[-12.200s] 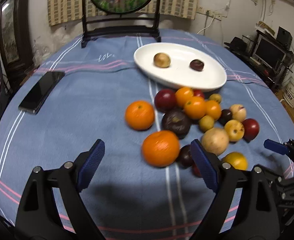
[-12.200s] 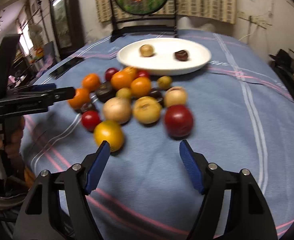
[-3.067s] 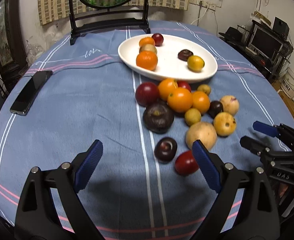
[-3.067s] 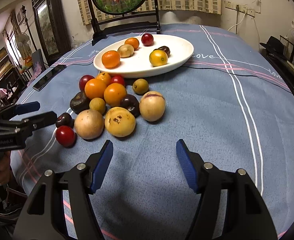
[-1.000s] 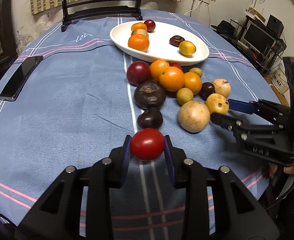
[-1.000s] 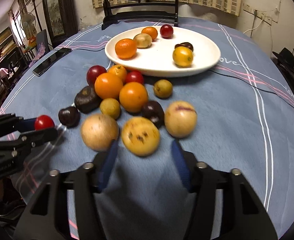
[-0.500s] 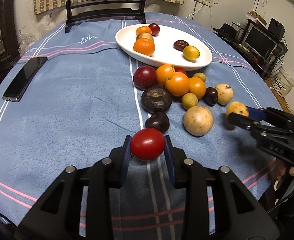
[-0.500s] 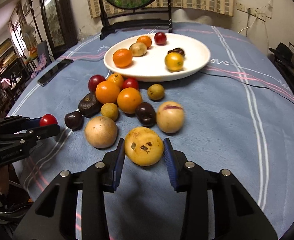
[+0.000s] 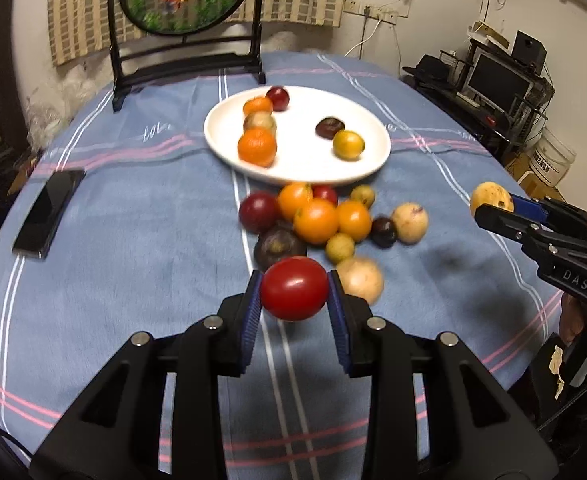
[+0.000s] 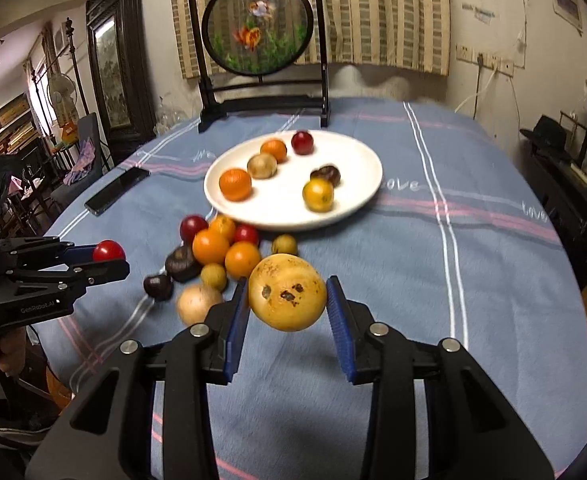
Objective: Organize fruits
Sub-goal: 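Carry red fruit and spotted beige fruit onto the white plate and open both tools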
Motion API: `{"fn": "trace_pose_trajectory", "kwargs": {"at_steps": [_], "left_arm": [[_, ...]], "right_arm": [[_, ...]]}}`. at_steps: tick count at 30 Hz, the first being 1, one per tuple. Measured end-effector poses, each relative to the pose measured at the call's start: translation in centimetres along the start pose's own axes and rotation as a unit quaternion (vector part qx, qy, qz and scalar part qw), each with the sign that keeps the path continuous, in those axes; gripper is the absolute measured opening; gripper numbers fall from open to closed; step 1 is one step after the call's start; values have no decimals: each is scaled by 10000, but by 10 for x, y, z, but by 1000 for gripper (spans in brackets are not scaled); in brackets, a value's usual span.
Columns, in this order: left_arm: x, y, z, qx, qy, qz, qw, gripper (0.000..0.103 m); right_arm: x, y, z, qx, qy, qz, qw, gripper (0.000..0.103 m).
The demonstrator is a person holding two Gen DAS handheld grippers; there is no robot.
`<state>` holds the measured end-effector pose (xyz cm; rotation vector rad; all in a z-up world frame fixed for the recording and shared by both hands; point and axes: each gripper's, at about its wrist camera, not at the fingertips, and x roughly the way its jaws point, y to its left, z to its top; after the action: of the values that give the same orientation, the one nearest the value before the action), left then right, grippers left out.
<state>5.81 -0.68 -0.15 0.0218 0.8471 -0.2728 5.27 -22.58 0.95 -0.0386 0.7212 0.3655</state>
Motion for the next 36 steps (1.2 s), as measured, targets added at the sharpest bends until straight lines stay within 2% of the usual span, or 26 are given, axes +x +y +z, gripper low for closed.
{"fn": "trace_pose_trajectory", "kwargs": {"at_steps": [9,13,18,25,33,35,36], "left_arm": [[23,-1,70,117,-215,52,9997,32],[48,-1,103,150,-164,144,9996,32],[92,7,135,-13,16,71,10000,33],[143,19,161,-255,226,153,9993,33],[178,27,175,-449,411,213,9979,33],[184,28,174,-505,447,266,9974,34],[184,28,173,-517,429,297,9973,39]], "right_arm": [[23,-5,53,-98,-206,-33,9997,39],[47,-9,79,-183,-253,-67,9995,39],[92,-23,108,-9,-24,-39,10000,39],[151,-29,133,-132,180,-158,9996,39],[197,-46,135,143,613,-13,9980,39],[202,-47,132,173,684,11,9975,39],[203,-49,130,203,702,12,9973,39]]}}
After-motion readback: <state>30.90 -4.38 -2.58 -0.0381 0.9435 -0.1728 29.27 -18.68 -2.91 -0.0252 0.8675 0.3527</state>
